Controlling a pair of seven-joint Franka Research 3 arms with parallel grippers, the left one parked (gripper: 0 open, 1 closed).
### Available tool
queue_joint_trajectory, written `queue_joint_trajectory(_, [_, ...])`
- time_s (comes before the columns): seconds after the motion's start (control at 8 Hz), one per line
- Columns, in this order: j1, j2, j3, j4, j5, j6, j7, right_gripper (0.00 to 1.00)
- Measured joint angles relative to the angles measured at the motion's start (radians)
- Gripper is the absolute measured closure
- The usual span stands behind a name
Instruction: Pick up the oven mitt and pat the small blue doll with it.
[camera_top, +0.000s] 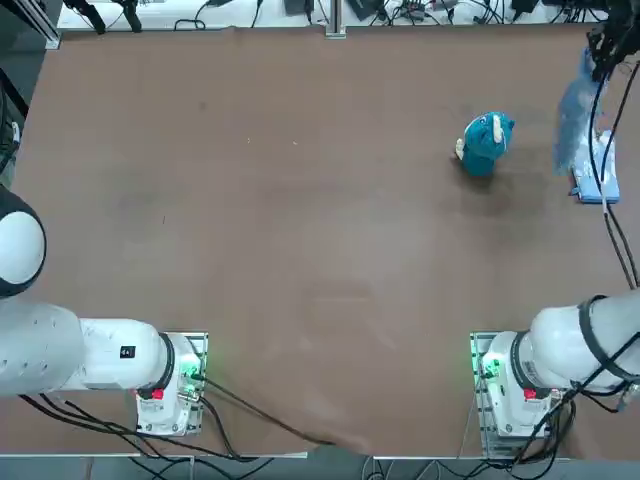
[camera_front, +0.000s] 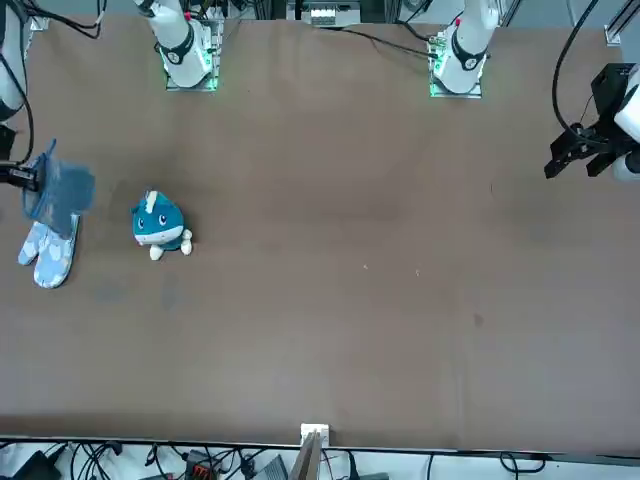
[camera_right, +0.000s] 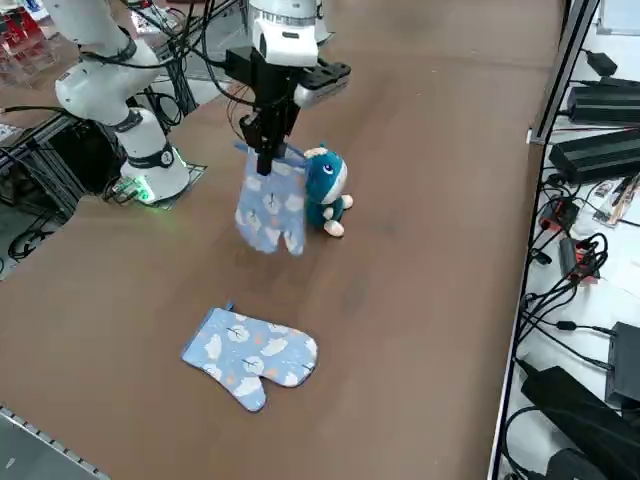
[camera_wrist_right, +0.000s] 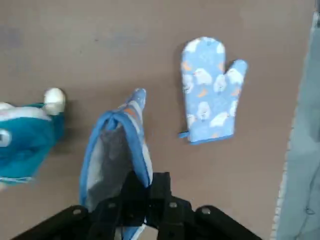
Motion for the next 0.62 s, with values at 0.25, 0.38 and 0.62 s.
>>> queue_joint_trajectory(0.25, [0.048, 0.014, 0.003, 0.000, 0.078, 0.005, 0.120, 0.96])
queue_joint_trajectory(0.38, [0.067, 0.028, 0.003, 0.005, 0.096, 0.029, 0.174, 0.96])
queue_joint_trajectory(0.62, [0.078, 0.083, 0.002, 0.074, 0.138, 0.065, 0.227, 0.96])
